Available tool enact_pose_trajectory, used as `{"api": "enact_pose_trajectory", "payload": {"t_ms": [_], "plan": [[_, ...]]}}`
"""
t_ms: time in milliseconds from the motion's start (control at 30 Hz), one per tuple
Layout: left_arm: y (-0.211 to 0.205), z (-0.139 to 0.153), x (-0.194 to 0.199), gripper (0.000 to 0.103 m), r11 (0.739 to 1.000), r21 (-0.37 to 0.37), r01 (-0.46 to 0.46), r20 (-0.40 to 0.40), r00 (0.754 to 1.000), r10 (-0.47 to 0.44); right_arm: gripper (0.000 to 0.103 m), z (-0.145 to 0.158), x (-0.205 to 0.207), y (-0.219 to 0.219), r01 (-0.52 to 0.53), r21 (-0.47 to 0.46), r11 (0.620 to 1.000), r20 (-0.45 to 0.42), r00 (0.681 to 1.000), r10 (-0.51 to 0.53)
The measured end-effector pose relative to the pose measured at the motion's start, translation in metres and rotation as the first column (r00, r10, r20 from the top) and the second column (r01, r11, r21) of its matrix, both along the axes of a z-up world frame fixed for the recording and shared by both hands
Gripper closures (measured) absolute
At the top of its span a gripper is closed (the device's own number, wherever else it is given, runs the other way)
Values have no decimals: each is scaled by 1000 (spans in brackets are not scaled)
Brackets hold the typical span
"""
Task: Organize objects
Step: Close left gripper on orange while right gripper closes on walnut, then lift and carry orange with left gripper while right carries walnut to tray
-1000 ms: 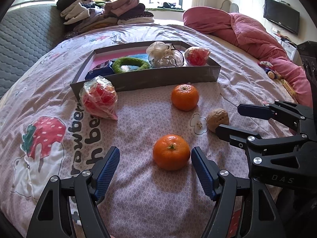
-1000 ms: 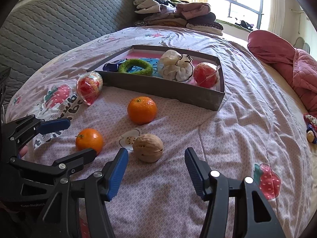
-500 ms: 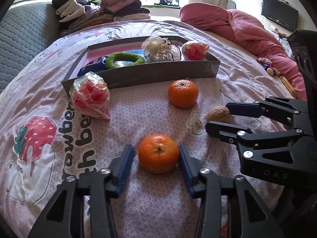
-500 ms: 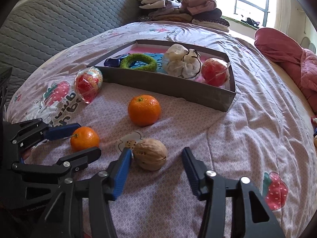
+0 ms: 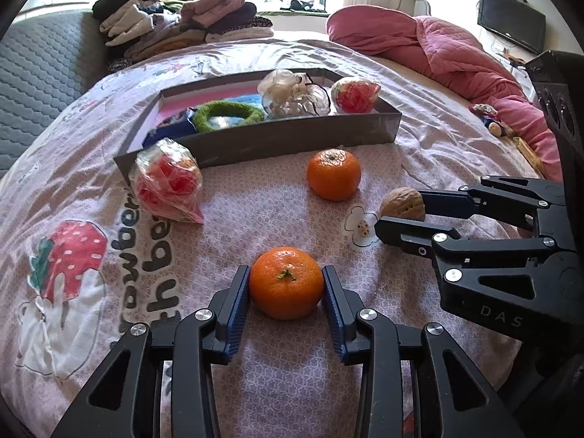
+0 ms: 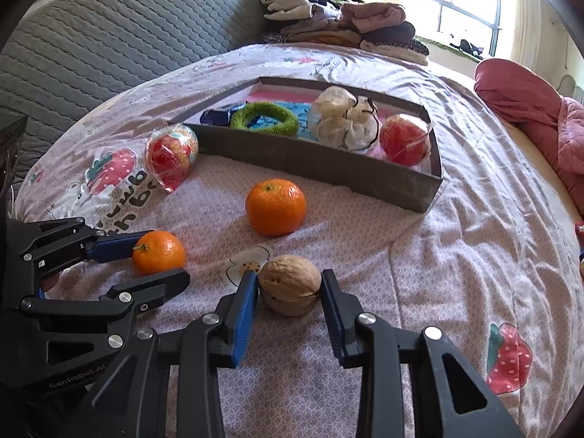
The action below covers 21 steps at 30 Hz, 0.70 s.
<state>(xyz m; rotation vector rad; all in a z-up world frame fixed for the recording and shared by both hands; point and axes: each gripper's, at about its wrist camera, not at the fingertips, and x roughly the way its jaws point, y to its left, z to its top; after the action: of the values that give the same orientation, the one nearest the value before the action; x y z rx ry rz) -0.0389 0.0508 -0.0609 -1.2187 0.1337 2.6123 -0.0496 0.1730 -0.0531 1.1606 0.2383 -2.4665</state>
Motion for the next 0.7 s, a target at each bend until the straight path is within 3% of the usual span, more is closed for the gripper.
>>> {"api": "enact_pose_trajectory", "payload": {"t_ms": [333, 700], "plan": [[-11, 20, 10, 64, 999, -24, -27, -76, 997, 25, 68, 16, 11, 1, -1, -64, 998, -45, 999, -2], [-22, 43, 21, 64, 998, -19, -55, -120, 991, 52, 68, 22, 18, -4, 0, -72, 997, -52, 999, -4]]}}
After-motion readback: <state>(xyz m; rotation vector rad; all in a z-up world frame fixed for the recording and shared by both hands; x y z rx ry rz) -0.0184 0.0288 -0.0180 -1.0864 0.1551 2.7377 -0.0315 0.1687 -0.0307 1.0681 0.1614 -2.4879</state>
